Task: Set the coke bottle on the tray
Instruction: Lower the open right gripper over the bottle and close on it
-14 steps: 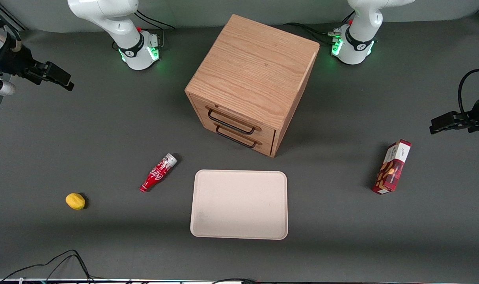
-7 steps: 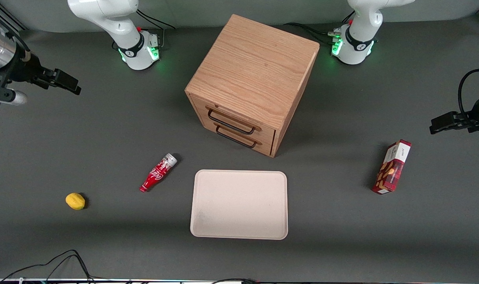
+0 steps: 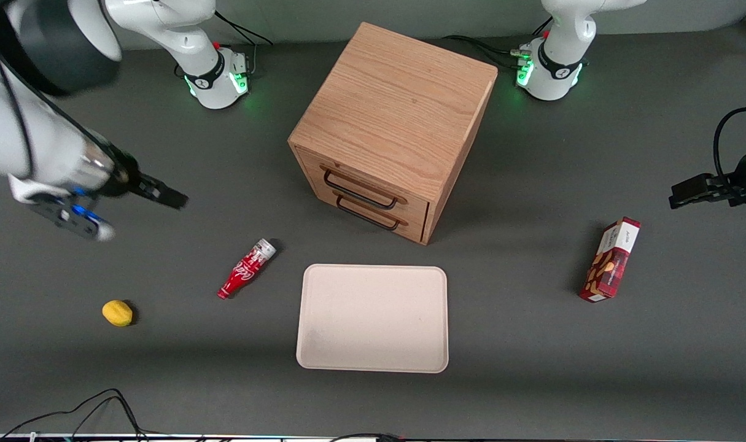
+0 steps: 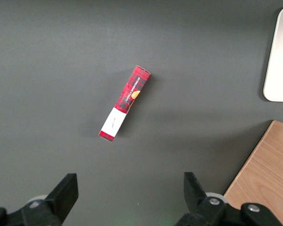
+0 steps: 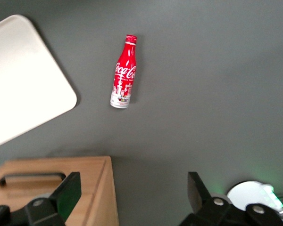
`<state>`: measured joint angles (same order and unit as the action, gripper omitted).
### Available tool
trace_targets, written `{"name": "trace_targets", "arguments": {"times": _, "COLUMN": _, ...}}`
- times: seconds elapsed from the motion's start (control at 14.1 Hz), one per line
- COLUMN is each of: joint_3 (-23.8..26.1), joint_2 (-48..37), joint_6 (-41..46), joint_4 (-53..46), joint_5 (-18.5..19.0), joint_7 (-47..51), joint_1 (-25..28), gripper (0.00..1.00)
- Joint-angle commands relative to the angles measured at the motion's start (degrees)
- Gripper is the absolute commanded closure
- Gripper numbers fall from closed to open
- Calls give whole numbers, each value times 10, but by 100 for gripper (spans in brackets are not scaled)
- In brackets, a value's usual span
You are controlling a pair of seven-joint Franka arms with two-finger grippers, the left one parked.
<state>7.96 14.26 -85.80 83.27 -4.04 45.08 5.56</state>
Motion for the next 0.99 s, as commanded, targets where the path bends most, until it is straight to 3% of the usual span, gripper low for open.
{"name": "trace_targets", "arguments": {"times": 0.0, "joint_3": 14, "joint_2": 76, "joint_6": -44, "joint_4": -2, "joint_5": -6, "joint_7": 91, "joint_1": 1, "gripper": 0}}
{"name": "trace_targets", "arguments": {"times": 0.14, "joint_3": 16, "joint_2": 114, "joint_6": -122, "joint_4": 31, "joint_5": -2, "joint_7": 129, "joint_1": 8, "gripper": 0}}
{"name": "trace_targets", "arguments": {"times": 0.42, "joint_3": 16, "joint_2": 152, "joint_6": -279, "joint_4": 117, "joint_5": 52, "joint_7": 153, "joint_1": 9, "gripper": 0}}
{"name": "trace_targets", "arguments": {"times": 0.92, "joint_3": 16, "joint_2": 198, "joint_6": -447, "joint_4": 203, "joint_5": 81, "joint_7": 181, "joint_1": 9, "gripper": 0}}
